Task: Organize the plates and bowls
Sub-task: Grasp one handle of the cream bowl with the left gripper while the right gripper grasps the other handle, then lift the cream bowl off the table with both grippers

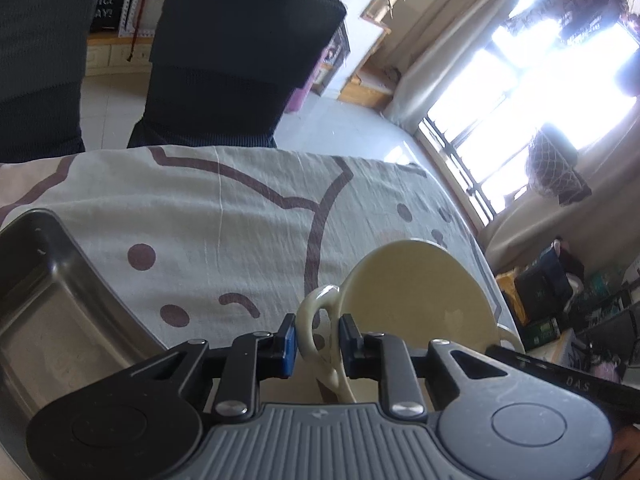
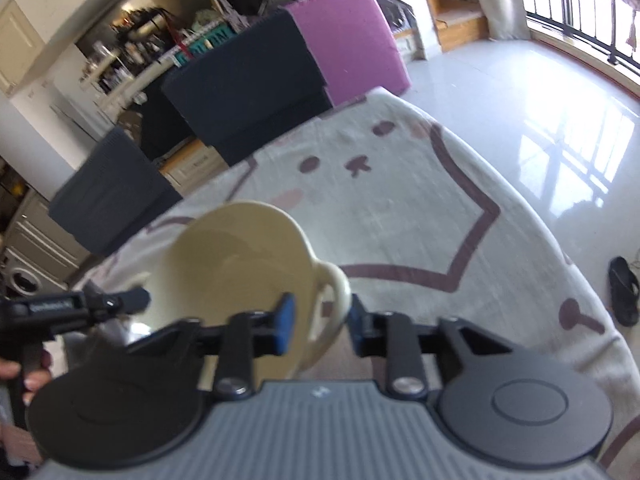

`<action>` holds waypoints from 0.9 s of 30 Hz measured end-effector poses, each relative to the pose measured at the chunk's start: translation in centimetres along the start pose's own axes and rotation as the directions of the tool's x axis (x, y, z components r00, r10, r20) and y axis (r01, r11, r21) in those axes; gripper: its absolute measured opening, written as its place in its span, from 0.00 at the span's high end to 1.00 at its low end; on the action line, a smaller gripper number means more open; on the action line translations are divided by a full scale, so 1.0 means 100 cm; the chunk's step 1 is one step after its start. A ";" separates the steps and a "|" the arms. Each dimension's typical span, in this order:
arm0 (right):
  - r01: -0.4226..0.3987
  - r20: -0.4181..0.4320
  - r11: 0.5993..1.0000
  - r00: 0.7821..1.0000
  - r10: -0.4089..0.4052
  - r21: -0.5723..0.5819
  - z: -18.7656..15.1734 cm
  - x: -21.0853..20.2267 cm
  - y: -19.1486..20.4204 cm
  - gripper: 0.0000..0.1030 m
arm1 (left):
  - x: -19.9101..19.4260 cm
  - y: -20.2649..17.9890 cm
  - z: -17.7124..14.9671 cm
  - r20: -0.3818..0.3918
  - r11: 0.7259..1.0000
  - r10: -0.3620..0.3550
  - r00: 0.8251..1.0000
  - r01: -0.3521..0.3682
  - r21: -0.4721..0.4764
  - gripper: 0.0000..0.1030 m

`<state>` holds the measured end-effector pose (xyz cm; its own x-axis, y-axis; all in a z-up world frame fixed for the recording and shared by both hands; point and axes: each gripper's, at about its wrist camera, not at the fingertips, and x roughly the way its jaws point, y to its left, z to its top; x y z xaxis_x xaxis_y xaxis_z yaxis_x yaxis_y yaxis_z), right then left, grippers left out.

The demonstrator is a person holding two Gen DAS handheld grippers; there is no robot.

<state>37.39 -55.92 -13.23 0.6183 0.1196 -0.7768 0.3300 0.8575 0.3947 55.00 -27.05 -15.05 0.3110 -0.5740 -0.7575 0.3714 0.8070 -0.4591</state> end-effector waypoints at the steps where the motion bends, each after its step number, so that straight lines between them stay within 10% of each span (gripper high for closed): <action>1: -0.005 -0.001 1.000 1.000 0.005 0.008 0.000 0.002 -0.003 0.74 | 0.001 0.000 0.002 -0.015 1.000 -0.004 1.000 0.004 0.003 0.77; 15: -0.019 -0.040 1.000 0.999 0.019 0.009 -0.002 0.012 -0.006 0.76 | 0.026 -0.001 0.017 -0.149 0.998 -0.003 0.989 0.012 0.059 0.75; 27: 0.005 0.003 1.000 1.000 -0.005 0.015 -0.010 0.008 -0.003 0.77 | 0.013 -0.017 0.012 -0.102 0.994 0.042 0.994 -0.031 0.103 0.76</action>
<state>37.06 -55.58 -14.46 0.6188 0.1141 -0.7772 0.3438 0.8503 0.3985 55.86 -29.37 -14.70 0.2349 -0.5227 -0.8195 0.4496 0.8059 -0.3852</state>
